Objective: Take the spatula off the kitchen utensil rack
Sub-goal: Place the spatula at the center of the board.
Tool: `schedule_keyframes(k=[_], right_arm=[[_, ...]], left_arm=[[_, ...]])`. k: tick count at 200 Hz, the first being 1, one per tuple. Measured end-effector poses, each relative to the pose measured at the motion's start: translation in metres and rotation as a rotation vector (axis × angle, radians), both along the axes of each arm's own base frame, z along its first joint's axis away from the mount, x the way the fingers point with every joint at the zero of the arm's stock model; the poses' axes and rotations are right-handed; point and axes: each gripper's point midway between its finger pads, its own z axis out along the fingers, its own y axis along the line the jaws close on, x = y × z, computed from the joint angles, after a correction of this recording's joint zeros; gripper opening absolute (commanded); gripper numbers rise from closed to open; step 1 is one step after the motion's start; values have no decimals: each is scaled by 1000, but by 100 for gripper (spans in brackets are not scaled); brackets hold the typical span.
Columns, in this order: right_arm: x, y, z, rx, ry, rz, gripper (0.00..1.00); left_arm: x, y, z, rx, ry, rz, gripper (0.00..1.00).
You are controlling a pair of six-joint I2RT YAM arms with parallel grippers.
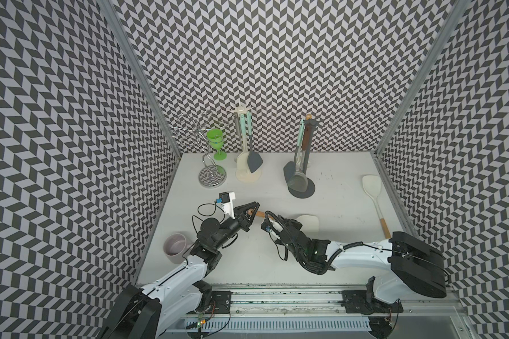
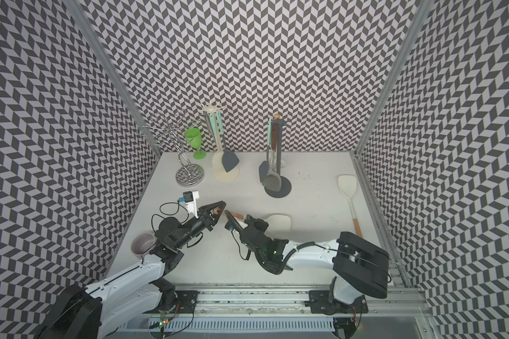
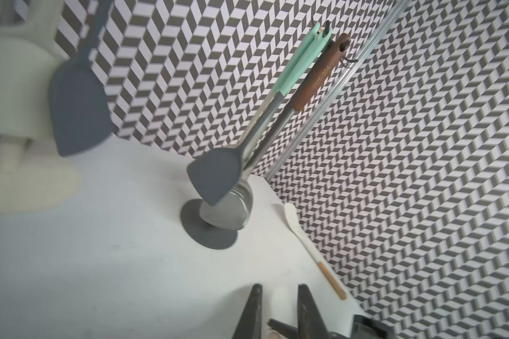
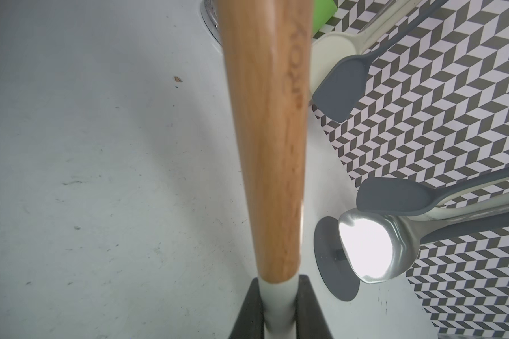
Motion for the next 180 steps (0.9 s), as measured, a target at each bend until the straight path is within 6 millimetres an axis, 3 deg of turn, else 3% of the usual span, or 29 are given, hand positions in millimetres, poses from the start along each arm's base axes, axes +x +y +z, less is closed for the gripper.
schedule_keyframes(k=[25,61,116,180], right_arm=[[1,0,-2,3,5,-9,1],[2,1,2,47,16,-31,61],[-6,-2,27,241,117,-68,99],[-14,-19,105,803,405,-167,100]], left_arm=[[0,0,0,2,-1,-1,0],[-1,0,0,2,-4,-2,0],[-5,7,4,-17,-23,28,0],[-1,21,23,-80,-58,118,0]])
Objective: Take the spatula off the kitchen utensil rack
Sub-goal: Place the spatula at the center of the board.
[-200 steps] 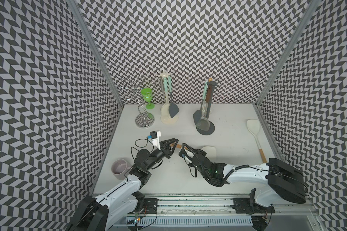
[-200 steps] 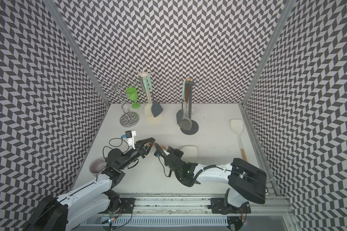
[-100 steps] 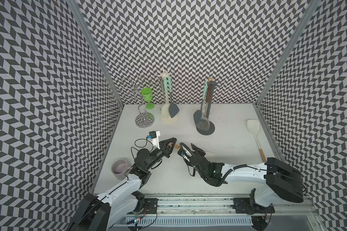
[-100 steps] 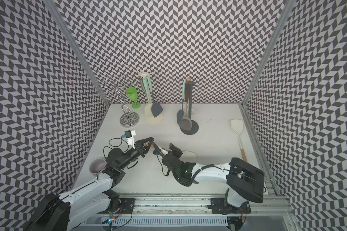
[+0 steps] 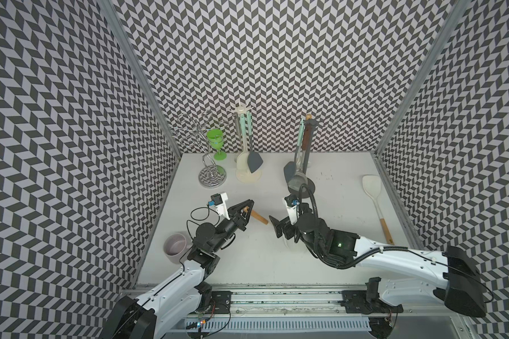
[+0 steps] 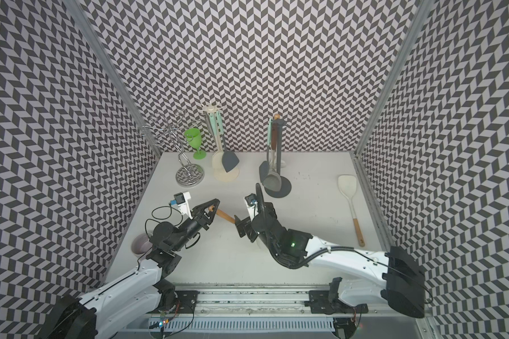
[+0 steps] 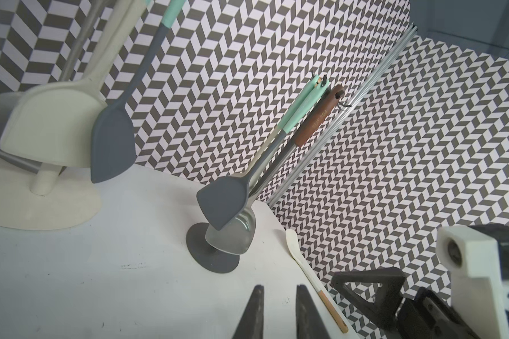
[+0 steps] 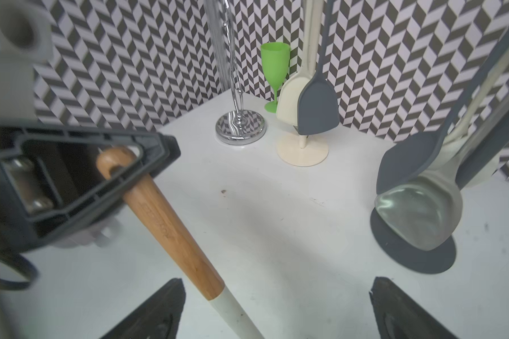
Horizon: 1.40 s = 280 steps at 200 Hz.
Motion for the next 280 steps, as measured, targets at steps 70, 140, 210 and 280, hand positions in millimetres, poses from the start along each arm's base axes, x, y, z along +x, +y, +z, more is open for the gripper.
schedule_keyframes(k=[70,140,210,280], right_arm=[[18,-54,28,742,517,-76,89],[-24,-8,-15,988,1141,29,86],[-17,-4,-18,1126,1266,-43,77],[2,-12,-18,1171,1249,-129,65]], left_arm=[[15,-22,32,-22,-70,45,0],[15,-65,73,-18,-194,26,0],[2,-76,79,3,-243,22,0],[-16,-66,84,-21,-268,24,0]])
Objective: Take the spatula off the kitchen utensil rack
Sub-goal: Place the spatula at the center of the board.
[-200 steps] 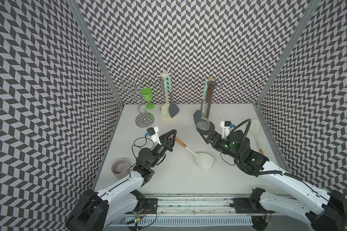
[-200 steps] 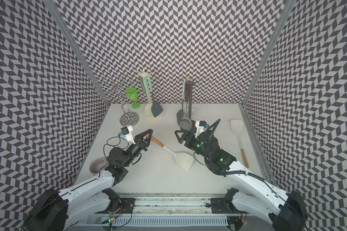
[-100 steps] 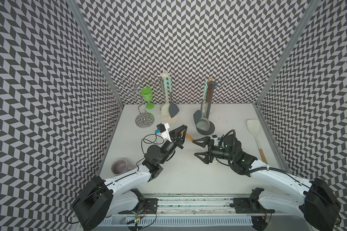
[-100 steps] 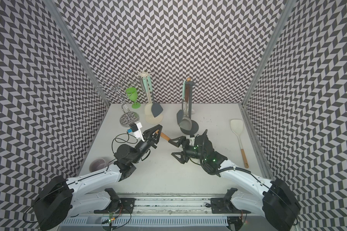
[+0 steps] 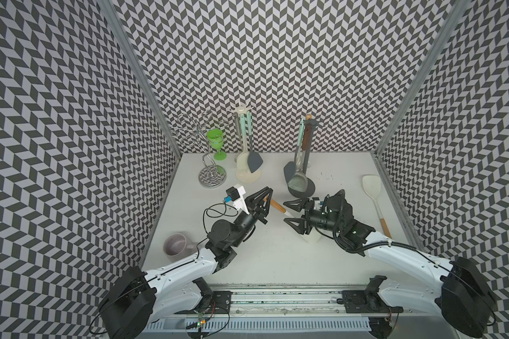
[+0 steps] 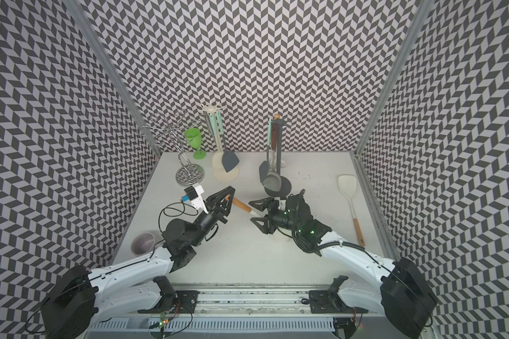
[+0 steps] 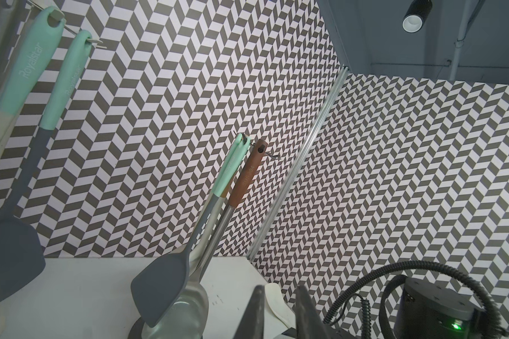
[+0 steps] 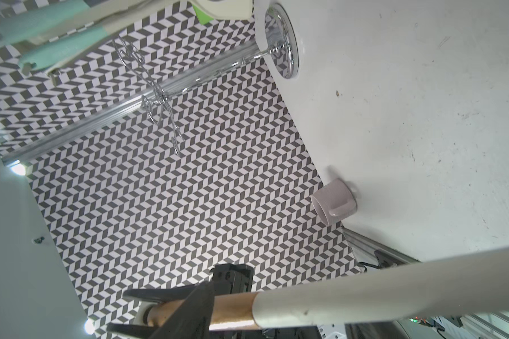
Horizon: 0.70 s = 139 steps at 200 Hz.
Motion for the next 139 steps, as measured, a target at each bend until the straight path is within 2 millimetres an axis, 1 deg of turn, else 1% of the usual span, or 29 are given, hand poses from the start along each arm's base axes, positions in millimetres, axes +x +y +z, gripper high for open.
schedule_keyframes(k=[25,54,73,89,93,109,137,139], right_arm=[[6,-6,-4,-21,15,-26,53],[14,-15,-11,-51,44,-70,31],[28,-24,0,-42,39,-132,17],[41,-35,16,-25,10,-199,5],[43,-37,20,-28,-6,-209,0],[41,-40,22,-44,-11,-214,0],[41,-47,19,-84,-13,-236,0],[42,-48,19,-87,-14,-239,0]], left_arm=[[-2,-1,0,-1,1,-4,0],[-7,-3,-3,0,2,-11,0],[-9,-5,-13,21,16,-15,0],[-12,-8,-25,45,36,-24,0],[-13,-9,-27,48,39,-27,0],[-15,-10,-25,39,33,-33,0],[-17,-16,-30,50,46,-42,0],[-17,-16,-31,52,48,-43,2]])
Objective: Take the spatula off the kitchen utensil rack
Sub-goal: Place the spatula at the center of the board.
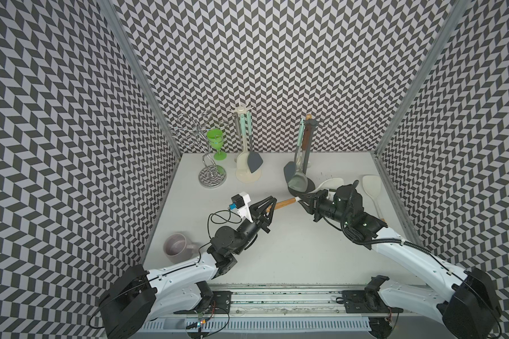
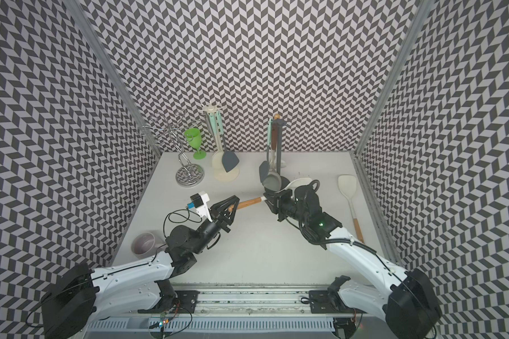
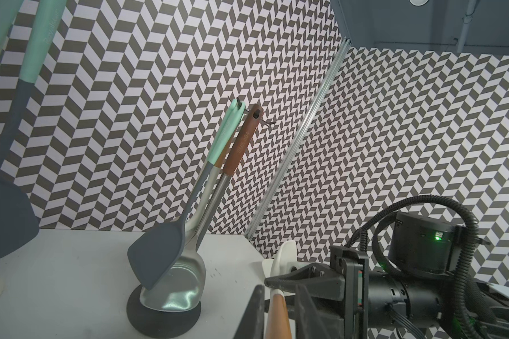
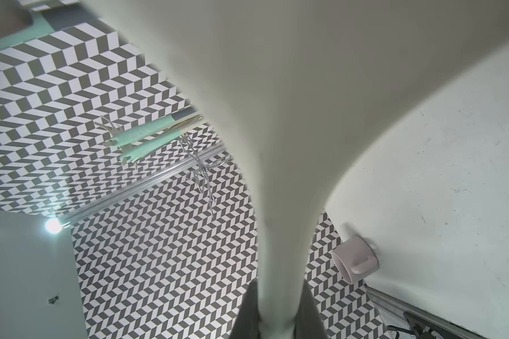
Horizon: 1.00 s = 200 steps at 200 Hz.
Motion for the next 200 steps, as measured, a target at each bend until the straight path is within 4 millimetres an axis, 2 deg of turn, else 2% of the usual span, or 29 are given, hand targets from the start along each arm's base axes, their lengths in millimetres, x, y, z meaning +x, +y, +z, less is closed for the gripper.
schedule_keyframes(k=[34,57,75,105,148,170,200], right_arm=[[5,-18,-3,-109,-57,-46,0],[11,-44,-6,-231,-175,-118,0],[14,-70,-4,-360,-272,-168,0],[26,-110,7,-615,-425,-208,0],[41,-153,16,-1021,-586,-122,0],[51,-172,11,-1201,-611,-41,0],[68,-198,-8,-1401,-537,111,0]], left_arm=[[-6,-9,-6,14,24,-47,59],[-8,-15,-2,27,36,-71,84],[-9,-14,3,35,46,-77,99],[-11,-8,5,76,60,-60,100],[-7,-2,-19,182,103,-9,100],[-6,1,-42,243,117,11,100],[1,7,-76,313,157,30,100]])
